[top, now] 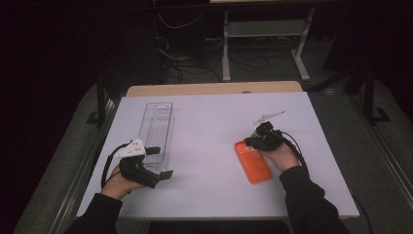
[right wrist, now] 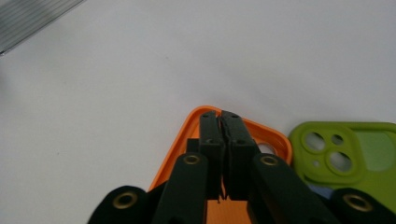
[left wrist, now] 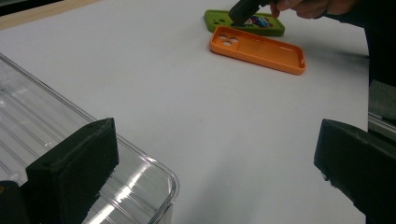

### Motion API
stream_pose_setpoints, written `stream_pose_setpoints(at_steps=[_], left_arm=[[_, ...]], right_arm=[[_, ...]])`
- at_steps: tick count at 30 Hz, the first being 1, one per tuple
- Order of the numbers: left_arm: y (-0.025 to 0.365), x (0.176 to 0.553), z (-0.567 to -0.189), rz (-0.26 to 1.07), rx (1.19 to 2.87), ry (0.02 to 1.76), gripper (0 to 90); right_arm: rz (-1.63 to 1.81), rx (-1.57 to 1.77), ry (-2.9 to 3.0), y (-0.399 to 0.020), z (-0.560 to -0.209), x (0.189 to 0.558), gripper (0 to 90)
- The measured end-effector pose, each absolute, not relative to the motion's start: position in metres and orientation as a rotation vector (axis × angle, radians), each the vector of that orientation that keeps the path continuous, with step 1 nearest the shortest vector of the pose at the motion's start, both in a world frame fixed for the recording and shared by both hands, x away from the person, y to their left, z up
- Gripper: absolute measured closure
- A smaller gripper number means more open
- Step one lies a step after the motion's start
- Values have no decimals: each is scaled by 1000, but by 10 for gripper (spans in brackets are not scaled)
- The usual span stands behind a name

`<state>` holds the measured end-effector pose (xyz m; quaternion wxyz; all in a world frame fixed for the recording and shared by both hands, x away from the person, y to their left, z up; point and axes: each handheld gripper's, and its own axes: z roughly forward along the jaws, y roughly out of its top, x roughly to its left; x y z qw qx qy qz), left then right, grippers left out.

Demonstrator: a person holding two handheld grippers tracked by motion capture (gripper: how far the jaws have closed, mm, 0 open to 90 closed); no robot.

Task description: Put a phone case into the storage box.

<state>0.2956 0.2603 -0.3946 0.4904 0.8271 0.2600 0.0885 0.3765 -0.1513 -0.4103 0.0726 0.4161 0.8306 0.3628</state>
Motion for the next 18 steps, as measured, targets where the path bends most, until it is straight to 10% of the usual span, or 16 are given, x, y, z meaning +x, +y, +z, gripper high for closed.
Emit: stream_pose_setpoints(at_steps=[18], left_arm=[[258,294,-395,195,1995,648,0]], right_arm=[[1013,1224,2563,-126,-433,388,884]])
